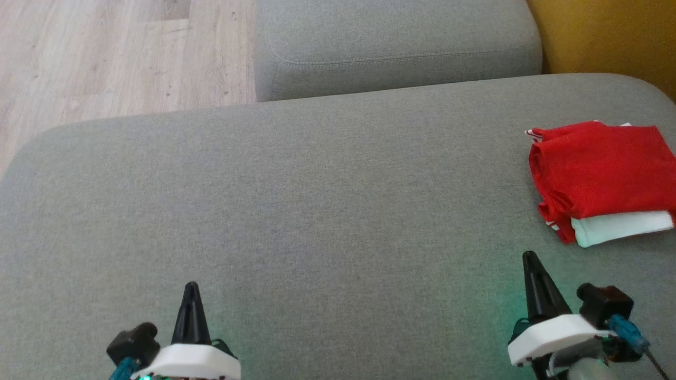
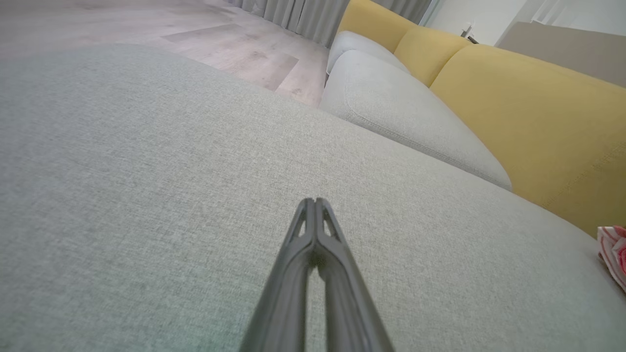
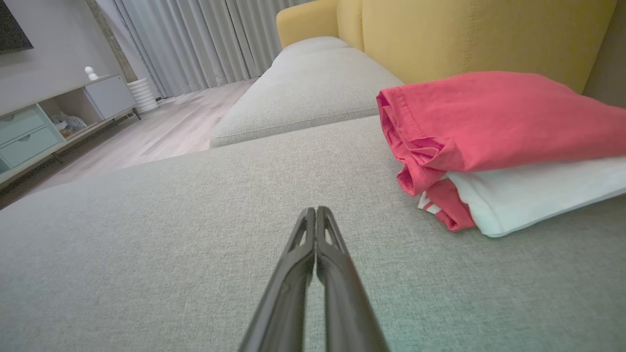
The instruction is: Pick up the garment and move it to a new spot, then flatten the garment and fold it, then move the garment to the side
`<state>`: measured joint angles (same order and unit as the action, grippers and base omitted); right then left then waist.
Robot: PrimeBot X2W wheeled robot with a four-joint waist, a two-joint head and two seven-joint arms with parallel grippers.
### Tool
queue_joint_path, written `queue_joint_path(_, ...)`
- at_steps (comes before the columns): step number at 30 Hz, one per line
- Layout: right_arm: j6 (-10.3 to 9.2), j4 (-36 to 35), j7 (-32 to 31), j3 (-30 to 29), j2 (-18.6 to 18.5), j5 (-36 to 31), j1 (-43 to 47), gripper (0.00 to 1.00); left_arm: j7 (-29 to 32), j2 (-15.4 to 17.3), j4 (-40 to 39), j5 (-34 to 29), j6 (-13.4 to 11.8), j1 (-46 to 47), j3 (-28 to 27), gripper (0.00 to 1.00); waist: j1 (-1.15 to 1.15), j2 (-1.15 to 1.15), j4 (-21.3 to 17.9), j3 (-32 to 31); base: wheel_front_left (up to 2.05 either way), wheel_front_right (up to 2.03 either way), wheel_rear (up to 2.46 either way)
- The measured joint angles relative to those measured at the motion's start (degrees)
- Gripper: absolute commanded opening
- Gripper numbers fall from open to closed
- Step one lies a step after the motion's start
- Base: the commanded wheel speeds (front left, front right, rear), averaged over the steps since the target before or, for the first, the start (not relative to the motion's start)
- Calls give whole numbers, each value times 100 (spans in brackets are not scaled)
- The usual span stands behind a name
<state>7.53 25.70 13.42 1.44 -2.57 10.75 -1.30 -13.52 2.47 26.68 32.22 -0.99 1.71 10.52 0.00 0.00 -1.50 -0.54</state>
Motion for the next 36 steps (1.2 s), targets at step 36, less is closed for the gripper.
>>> queue_joint_path(36,0,-285,-594,-250,1,2406,-40,0,590,0,-308,1768,253,26,-431,0,0,0,46,21,0,0,0)
